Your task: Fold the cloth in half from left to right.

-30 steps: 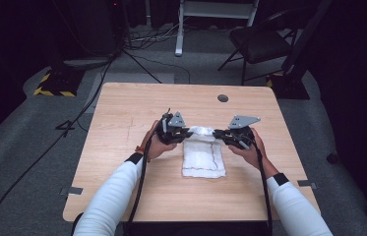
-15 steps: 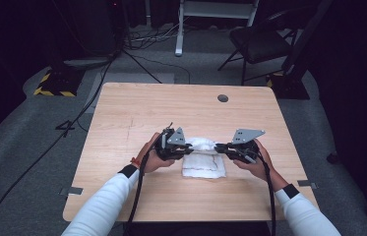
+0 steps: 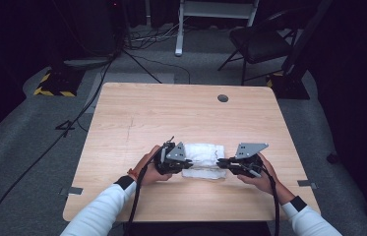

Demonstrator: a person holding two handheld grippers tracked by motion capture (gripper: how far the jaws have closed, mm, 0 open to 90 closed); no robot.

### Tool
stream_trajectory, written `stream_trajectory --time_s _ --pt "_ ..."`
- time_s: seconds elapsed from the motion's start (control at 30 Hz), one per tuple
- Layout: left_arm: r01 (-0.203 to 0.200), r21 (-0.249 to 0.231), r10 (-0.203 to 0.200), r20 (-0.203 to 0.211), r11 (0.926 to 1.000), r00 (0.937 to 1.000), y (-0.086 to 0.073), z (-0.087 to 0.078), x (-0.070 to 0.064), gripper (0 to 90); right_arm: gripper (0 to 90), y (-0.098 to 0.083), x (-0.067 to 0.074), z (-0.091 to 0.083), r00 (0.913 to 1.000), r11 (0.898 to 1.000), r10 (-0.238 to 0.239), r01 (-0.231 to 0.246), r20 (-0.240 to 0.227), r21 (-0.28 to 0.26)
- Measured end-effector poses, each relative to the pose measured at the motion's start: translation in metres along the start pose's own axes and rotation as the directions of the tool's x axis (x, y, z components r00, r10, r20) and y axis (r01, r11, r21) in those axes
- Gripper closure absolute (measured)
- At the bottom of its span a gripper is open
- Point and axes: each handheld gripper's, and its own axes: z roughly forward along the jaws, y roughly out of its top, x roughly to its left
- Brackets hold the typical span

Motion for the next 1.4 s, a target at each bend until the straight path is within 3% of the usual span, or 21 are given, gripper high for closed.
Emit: stream_trajectory --time_s 0.17,0.23,0.43,0.5,0.6,0.8,0.93,1.03,1.13,1.23,1.3,1.4 --pt "-0.018 0.039 0.019 -0.019 0.9991 0.9996 -0.003 0.004 -0.005 84.8 80.9 -0.011 0.003 0.005 0.9998 0.999 0.009 -0.008 -0.017 0.048" --pt "-0.027 0.061 0.029 -0.024 0.9978 0.9993 -0.006 0.008 -0.005 84.8 75.9 -0.016 0.004 0.007 0.9998 0.998 0.012 -0.012 -0.014 0.060" --pt "-0.001 0.063 0.001 -0.010 0.9980 0.9999 -0.013 0.010 -0.004 83.3 80.4 -0.032 0.005 0.006 0.9997 0.995 0.021 -0.020 -0.013 0.102" --pt "0.025 0.053 -0.025 0.000 0.9983 0.9997 -0.016 0.009 -0.005 81.6 81.6 -0.034 0.006 0.005 0.9999 0.994 0.009 -0.008 -0.009 0.104" --pt "0.029 0.051 -0.029 0.000 0.9983 0.9996 -0.021 0.006 -0.008 80.1 80.4 -0.036 0.007 0.002 0.9998 0.995 0.017 -0.016 -0.010 0.097" --pt "0.051 0.053 -0.049 -0.051 0.9972 0.9975 -0.029 -0.006 -0.012 71.3 67.9 -0.042 0.006 -0.008 0.9985 0.996 0.049 -0.051 0.025 0.077" --pt "0.109 0.007 -0.107 -0.102 0.9941 0.9890 -0.036 -0.021 -0.010 63.1 57.4 -0.044 0.003 -0.016 0.9939 0.995 0.068 -0.073 0.088 0.063" --pt "0.167 -0.021 -0.168 -0.159 0.9858 0.9729 -0.037 -0.024 -0.004 50.6 49.1 -0.039 -0.001 -0.018 0.9874 0.994 0.100 -0.105 0.123 0.039" --pt "0.215 -0.037 -0.218 -0.167 0.9758 0.9615 -0.033 -0.017 0.004 39.9 44.5 -0.034 -0.005 -0.015 0.9824 0.992 0.122 -0.126 0.142 0.021" --pt "0.234 -0.039 -0.237 -0.158 0.9714 0.9584 -0.025 -0.006 0.011 30.9 43.5 -0.028 -0.007 -0.007 0.9818 0.992 0.125 -0.129 0.143 0.018" --pt "0.231 -0.048 -0.235 -0.154 0.9718 0.9596 -0.018 0.000 0.013 28.6 41.0 -0.021 -0.007 0.000 0.9816 0.992 0.124 -0.127 0.146 0.015" --pt "0.216 -0.045 -0.220 -0.125 0.9753 0.9674 -0.011 0.007 0.013 24.9 38.9 -0.013 -0.003 0.011 0.9855 0.995 0.091 -0.096 0.144 0.031"
